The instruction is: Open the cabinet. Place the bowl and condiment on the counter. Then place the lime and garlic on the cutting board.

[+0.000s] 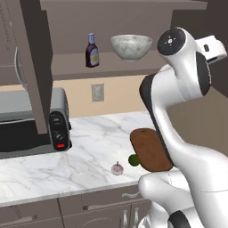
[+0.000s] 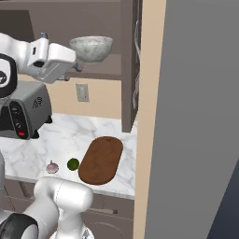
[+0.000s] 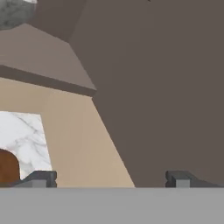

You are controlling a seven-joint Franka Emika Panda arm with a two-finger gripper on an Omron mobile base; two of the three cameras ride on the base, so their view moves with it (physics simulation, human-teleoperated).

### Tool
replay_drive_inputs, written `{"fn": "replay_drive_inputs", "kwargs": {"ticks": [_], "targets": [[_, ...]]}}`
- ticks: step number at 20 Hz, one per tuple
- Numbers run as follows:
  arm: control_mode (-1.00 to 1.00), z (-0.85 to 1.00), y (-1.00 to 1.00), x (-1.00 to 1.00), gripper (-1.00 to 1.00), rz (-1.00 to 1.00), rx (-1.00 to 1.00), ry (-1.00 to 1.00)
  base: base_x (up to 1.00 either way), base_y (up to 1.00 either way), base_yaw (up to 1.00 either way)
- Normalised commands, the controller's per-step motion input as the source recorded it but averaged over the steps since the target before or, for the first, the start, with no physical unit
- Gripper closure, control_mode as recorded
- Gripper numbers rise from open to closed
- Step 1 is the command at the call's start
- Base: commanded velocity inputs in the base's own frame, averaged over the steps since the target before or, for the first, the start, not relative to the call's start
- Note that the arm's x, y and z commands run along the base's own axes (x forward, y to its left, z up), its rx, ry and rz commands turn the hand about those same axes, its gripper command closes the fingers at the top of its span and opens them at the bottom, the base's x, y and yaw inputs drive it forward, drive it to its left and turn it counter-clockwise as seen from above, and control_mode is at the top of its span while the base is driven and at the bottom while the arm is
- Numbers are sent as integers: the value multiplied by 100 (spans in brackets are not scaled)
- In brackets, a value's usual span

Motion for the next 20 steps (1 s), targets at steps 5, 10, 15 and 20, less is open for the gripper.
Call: {"fn": "replay_drive_inputs", "kwargs": {"ticks": [5, 10, 15, 20], "targets": [[-100, -9, 1, -19, -100, 0, 8, -9, 0, 0, 0], [-100, -15, 22, -5, -100, 0, 4, -6, 0, 0, 0], [-100, -8, 18, -11, -100, 0, 18, -18, 0, 0, 0], [-100, 0, 30, 0, -100, 0, 15, -14, 0, 0, 0]]}}
